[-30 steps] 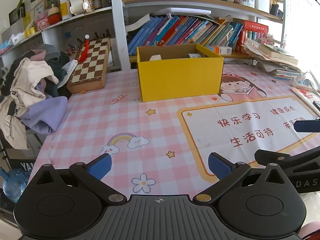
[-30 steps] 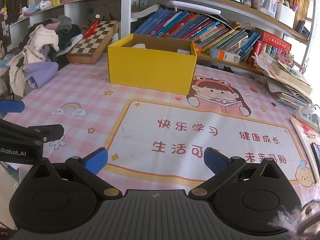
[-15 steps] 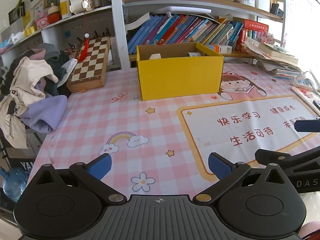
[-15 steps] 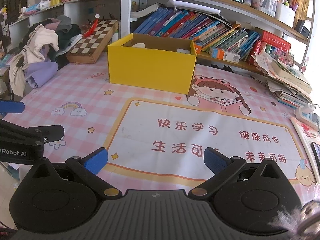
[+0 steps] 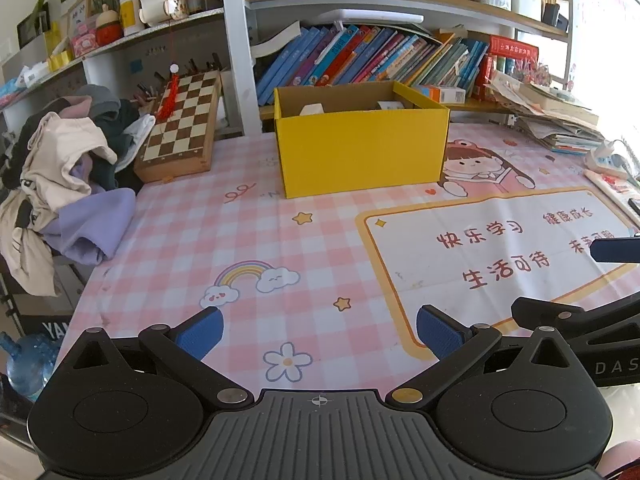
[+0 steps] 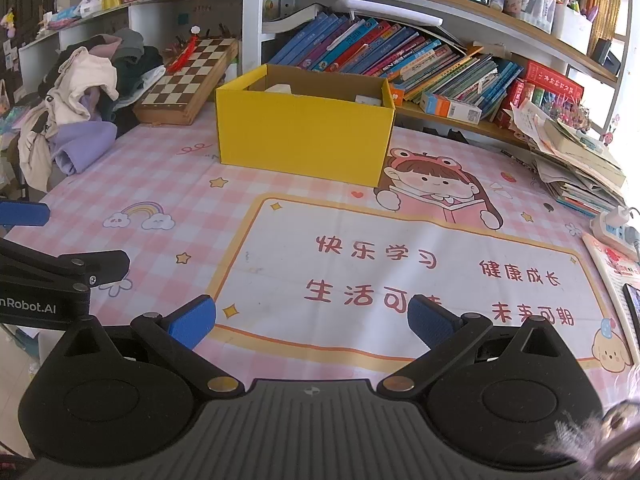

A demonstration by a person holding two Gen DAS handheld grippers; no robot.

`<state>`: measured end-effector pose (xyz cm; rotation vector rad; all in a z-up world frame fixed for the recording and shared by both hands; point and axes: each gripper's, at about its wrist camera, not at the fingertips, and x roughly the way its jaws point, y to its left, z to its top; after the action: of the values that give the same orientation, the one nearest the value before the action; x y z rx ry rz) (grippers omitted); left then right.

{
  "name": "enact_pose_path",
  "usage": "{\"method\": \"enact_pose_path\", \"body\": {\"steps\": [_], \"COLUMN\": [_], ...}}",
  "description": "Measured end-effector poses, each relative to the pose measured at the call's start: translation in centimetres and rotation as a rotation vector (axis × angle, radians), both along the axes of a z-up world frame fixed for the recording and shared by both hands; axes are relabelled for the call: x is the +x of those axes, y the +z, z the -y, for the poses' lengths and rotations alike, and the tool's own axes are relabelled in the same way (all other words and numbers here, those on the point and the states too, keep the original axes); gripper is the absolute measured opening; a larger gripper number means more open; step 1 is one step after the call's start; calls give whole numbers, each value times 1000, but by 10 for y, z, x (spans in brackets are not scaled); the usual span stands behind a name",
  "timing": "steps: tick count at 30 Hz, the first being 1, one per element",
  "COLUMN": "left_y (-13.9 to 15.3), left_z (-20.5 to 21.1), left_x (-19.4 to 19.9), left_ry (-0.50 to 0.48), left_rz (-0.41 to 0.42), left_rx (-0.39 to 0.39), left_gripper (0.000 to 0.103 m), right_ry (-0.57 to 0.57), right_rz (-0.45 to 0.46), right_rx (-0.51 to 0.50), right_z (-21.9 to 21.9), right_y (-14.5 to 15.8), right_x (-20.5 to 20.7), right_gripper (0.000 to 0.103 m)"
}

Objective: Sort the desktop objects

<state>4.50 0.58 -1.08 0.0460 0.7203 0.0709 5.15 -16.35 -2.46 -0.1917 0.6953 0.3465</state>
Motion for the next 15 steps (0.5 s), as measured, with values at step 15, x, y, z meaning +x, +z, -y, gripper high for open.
{"method": "enact_pose_path", "body": {"steps": [15], "left_y": [-2], "left_z": [2], "left_x": [-2], "left_ry": [2], "left_rz": [9], "left_rx": [25], "left_gripper": [103], "right_ry": [2], "right_rz": [-12], "right_rx": [-6], "right_z": [-1], "right_y": [-2], "right_x": [2], "right_gripper": [103]}}
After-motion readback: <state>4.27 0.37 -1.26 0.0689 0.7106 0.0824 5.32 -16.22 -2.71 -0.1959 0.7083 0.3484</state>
